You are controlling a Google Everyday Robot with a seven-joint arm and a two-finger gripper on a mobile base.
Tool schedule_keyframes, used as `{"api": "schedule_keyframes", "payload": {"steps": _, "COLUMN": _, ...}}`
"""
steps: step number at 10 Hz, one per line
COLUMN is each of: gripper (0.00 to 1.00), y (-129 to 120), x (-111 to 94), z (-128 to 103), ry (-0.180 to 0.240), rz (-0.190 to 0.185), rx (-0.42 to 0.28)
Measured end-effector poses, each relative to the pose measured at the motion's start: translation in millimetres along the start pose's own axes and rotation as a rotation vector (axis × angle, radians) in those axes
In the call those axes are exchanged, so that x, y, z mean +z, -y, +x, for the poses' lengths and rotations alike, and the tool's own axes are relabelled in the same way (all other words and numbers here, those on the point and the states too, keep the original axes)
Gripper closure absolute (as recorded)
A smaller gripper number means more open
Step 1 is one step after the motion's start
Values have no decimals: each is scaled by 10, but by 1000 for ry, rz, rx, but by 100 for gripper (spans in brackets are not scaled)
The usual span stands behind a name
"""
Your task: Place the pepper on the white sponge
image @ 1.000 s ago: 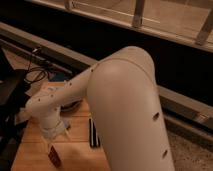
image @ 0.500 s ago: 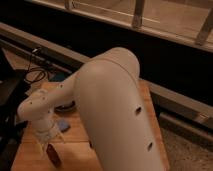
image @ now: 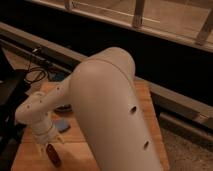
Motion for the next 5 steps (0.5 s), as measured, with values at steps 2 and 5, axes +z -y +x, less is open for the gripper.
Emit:
{"api": "schedule_keyframes", "payload": {"steps": 2, "gripper": 34, "y": -17, "x": 129, "z": -57, "ry": 30, "rz": 19, "rx": 0}}
{"api": "schedule_keyframes", "payload": {"steps": 5, "gripper": 34, "y": 113, "x": 235, "z": -103, "ry": 56, "rz": 33, "rx": 24}}
